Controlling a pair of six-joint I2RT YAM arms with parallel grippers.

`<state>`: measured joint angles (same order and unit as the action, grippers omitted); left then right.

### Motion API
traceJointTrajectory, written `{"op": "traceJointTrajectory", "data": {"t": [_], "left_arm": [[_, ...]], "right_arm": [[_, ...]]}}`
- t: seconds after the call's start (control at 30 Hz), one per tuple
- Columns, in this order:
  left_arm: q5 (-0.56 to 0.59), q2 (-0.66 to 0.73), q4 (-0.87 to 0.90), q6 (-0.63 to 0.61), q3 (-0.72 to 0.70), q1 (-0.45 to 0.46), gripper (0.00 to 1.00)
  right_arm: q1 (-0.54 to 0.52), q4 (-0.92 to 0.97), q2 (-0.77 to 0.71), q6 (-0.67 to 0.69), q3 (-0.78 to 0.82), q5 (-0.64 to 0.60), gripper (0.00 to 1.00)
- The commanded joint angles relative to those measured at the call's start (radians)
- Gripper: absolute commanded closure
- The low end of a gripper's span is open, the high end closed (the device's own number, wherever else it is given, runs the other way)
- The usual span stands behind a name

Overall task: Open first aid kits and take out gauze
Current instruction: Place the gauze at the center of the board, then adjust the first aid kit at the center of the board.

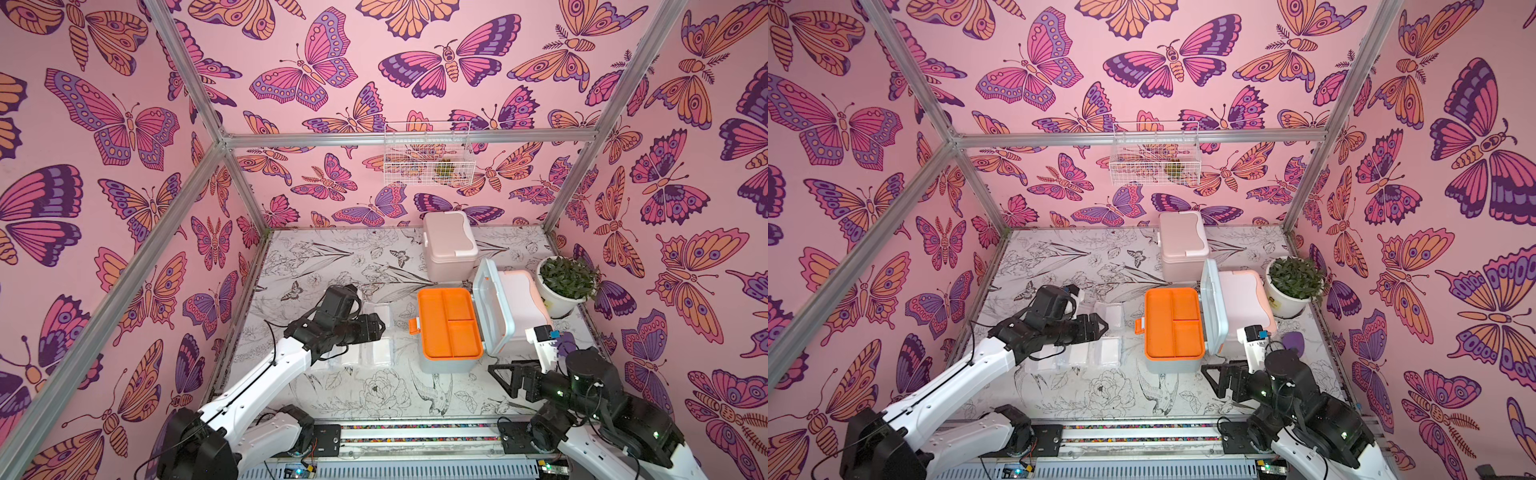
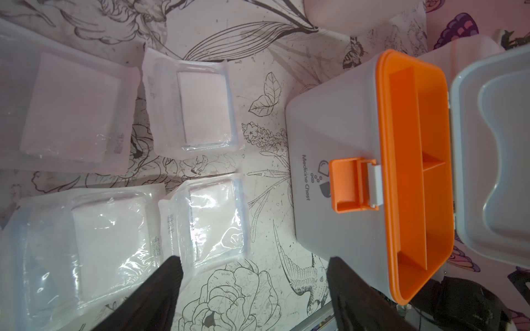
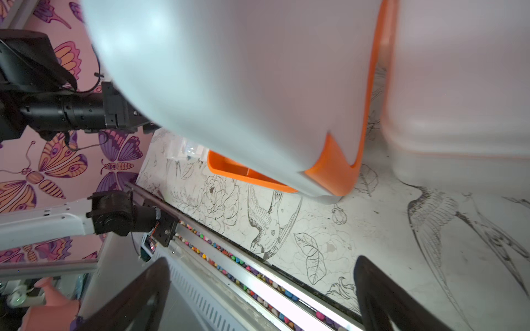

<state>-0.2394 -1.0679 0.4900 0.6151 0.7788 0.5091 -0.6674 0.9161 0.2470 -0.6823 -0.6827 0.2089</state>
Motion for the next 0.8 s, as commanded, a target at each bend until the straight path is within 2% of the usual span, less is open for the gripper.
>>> {"op": "traceJointTrajectory", "data": {"t": [0.0,0.1,0.37,0.6,0.77], "left_arm": [[0.007,0.043,-0.025,0.010,-0.018,0.011,0.10],[0.034,0.070,-0.032,0.018,-0.023,0.021,0.00],[0.029,0.077,-0.078,0.029,-0.033,0.036,0.00],[0.031,0.081,-0.093,0.036,-0.044,0.046,0.00],[0.035,0.088,-0.097,0.039,-0.048,0.050,0.00]], "right_arm": [[-0.005,-0.072,-0.018,0.001,0.013,0.140,0.05],[-0.006,-0.115,-0.012,-0.003,0.021,0.215,0.10],[-0.006,-0.172,0.046,0.018,0.022,0.264,0.16],[-0.027,-0.207,0.108,0.064,-0.023,0.204,0.20],[-0.099,-0.215,0.153,0.098,-0.059,0.136,0.26]]}}
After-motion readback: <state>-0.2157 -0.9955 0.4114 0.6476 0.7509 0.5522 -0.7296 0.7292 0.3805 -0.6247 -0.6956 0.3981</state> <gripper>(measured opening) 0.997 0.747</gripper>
